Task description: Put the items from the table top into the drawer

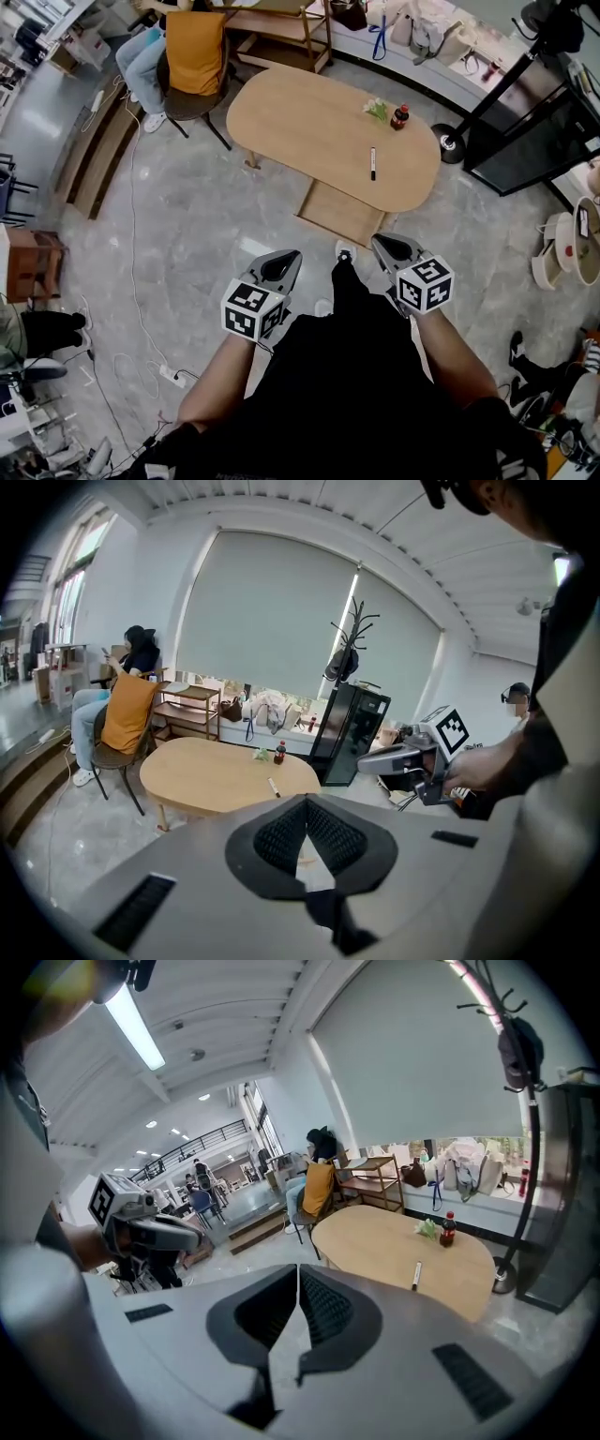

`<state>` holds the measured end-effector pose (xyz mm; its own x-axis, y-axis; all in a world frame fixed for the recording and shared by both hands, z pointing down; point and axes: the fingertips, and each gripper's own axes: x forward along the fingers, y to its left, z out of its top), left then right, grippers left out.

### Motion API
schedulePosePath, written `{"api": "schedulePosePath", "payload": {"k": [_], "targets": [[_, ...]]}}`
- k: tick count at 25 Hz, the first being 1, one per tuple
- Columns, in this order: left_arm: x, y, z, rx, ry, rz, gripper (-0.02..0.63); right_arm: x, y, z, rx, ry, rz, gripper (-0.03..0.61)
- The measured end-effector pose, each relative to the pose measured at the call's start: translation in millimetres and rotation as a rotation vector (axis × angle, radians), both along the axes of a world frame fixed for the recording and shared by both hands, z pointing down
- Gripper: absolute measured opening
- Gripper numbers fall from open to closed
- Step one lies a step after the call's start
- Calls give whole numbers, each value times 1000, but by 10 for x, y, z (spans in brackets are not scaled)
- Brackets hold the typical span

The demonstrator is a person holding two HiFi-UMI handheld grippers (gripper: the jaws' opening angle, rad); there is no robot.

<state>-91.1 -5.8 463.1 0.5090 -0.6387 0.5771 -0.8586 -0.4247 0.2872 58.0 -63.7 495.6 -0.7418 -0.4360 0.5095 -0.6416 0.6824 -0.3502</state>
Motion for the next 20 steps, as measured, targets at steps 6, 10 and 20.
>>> {"api": "schedulePosePath", "payload": {"k": [6,10,20], "targets": [[-14,-977,100,-4,-53,13,2,138,-937,644,-80,64,21,5],[-13,-1523,410,-63,-83,7,2,271,-1529,1318,-131,159,40,5],[-64,-2260,1247,-227,-123,-27,2,390,-2568,3153,-313,335,40,5]]}}
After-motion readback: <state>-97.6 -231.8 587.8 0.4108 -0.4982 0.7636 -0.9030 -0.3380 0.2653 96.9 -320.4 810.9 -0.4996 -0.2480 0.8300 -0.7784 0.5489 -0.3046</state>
